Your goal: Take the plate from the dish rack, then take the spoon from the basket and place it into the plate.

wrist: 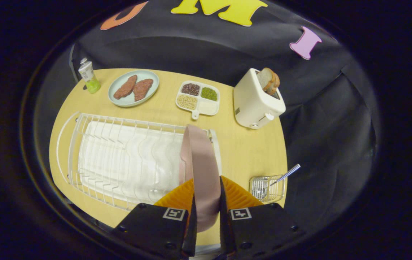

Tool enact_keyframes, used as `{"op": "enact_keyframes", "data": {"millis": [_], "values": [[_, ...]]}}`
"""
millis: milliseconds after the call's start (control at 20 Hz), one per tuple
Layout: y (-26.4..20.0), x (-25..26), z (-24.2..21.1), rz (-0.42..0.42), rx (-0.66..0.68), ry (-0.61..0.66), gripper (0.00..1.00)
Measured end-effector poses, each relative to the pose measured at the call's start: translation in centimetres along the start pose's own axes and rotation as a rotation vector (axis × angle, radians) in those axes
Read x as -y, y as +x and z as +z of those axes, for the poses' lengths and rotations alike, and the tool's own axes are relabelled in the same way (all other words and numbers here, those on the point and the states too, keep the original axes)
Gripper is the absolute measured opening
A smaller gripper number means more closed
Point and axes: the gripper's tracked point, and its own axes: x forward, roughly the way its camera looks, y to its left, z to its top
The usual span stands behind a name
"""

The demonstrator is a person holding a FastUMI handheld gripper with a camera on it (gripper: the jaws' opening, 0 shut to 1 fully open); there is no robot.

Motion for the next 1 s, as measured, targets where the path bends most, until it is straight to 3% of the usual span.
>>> {"op": "enact_keyframes", "data": {"millis": [250, 600, 800, 1000], "values": [[0.2, 2.5, 0.1, -0.086, 0.044, 0.105, 0.26], [-3.2, 3.7, 0.1, -0.121, 0.157, 0.129, 0.25], [-5.4, 2.8, -2.8, 0.022, 0.183, 0.097, 0.24], [-6.8, 1.9, -8.5, 0.177, 0.217, 0.128, 0.24]]}}
